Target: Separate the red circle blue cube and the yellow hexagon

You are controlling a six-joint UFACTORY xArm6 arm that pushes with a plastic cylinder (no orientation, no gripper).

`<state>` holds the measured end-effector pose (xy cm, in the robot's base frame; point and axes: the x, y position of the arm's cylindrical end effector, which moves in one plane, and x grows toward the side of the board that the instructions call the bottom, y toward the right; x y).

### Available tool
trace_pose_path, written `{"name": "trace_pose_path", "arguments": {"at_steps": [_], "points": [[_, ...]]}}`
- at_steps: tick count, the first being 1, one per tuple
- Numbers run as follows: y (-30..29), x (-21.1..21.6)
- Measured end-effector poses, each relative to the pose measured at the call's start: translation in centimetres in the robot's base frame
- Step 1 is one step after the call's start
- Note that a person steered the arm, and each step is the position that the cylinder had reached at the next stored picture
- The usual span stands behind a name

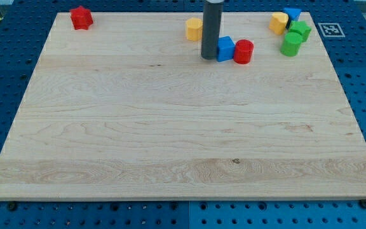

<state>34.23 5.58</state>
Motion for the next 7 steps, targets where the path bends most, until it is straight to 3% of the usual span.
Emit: {"name": "trace_pose_path", "arguments": {"at_steps": [2,5,7], "points": [[4.5,0.1],[1.9,-1.2],[5.5,-3.8]]}}
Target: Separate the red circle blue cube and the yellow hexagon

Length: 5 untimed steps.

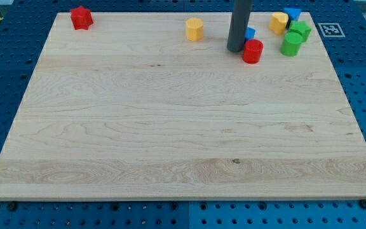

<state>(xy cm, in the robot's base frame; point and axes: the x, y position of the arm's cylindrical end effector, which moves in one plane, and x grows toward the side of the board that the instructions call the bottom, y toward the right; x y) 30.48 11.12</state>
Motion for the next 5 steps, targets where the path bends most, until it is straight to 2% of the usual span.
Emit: {"name": "trace_pose_path", "arguments": {"at_steps": [3,5], "points": [[4.2,-2.7],[2.0,-1.2]]}}
